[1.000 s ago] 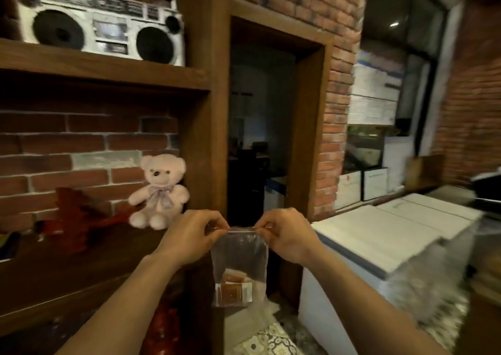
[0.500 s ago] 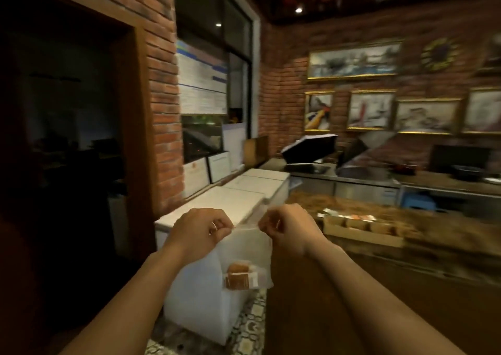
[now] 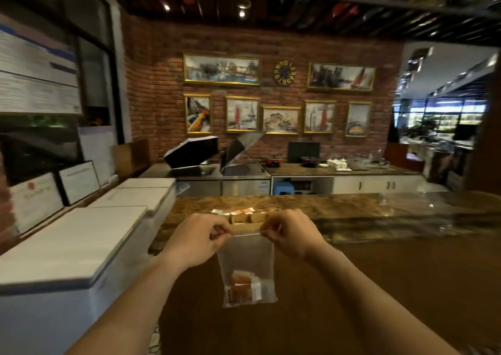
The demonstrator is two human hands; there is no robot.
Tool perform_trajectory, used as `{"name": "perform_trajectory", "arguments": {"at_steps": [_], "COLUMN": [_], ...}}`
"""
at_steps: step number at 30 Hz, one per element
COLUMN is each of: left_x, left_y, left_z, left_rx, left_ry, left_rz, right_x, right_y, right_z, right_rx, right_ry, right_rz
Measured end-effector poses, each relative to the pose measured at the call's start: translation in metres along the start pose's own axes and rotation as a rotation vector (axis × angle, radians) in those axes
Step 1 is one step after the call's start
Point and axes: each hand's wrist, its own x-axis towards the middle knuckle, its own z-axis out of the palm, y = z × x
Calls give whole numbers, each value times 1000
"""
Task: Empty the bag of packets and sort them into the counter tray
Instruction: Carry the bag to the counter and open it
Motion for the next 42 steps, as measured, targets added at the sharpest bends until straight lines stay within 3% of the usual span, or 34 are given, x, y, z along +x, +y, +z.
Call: {"name": "perform_trajectory", "arguments": {"at_steps": [9, 28, 42], "left_x": [14, 39, 75], "left_y": [9, 1, -15], "left_z": [14, 37, 74], "left_rx": [-45, -17, -26], "left_ry": [-40, -56, -53], "left_rz": [46, 14, -40], "right_x": [-8, 10, 52], "right_y": [22, 57, 102], "right_z": [-5, 11, 39], "right_rx": [34, 93, 158], "right_ry": [33, 68, 2], "right_rz": [48, -38, -30]}}
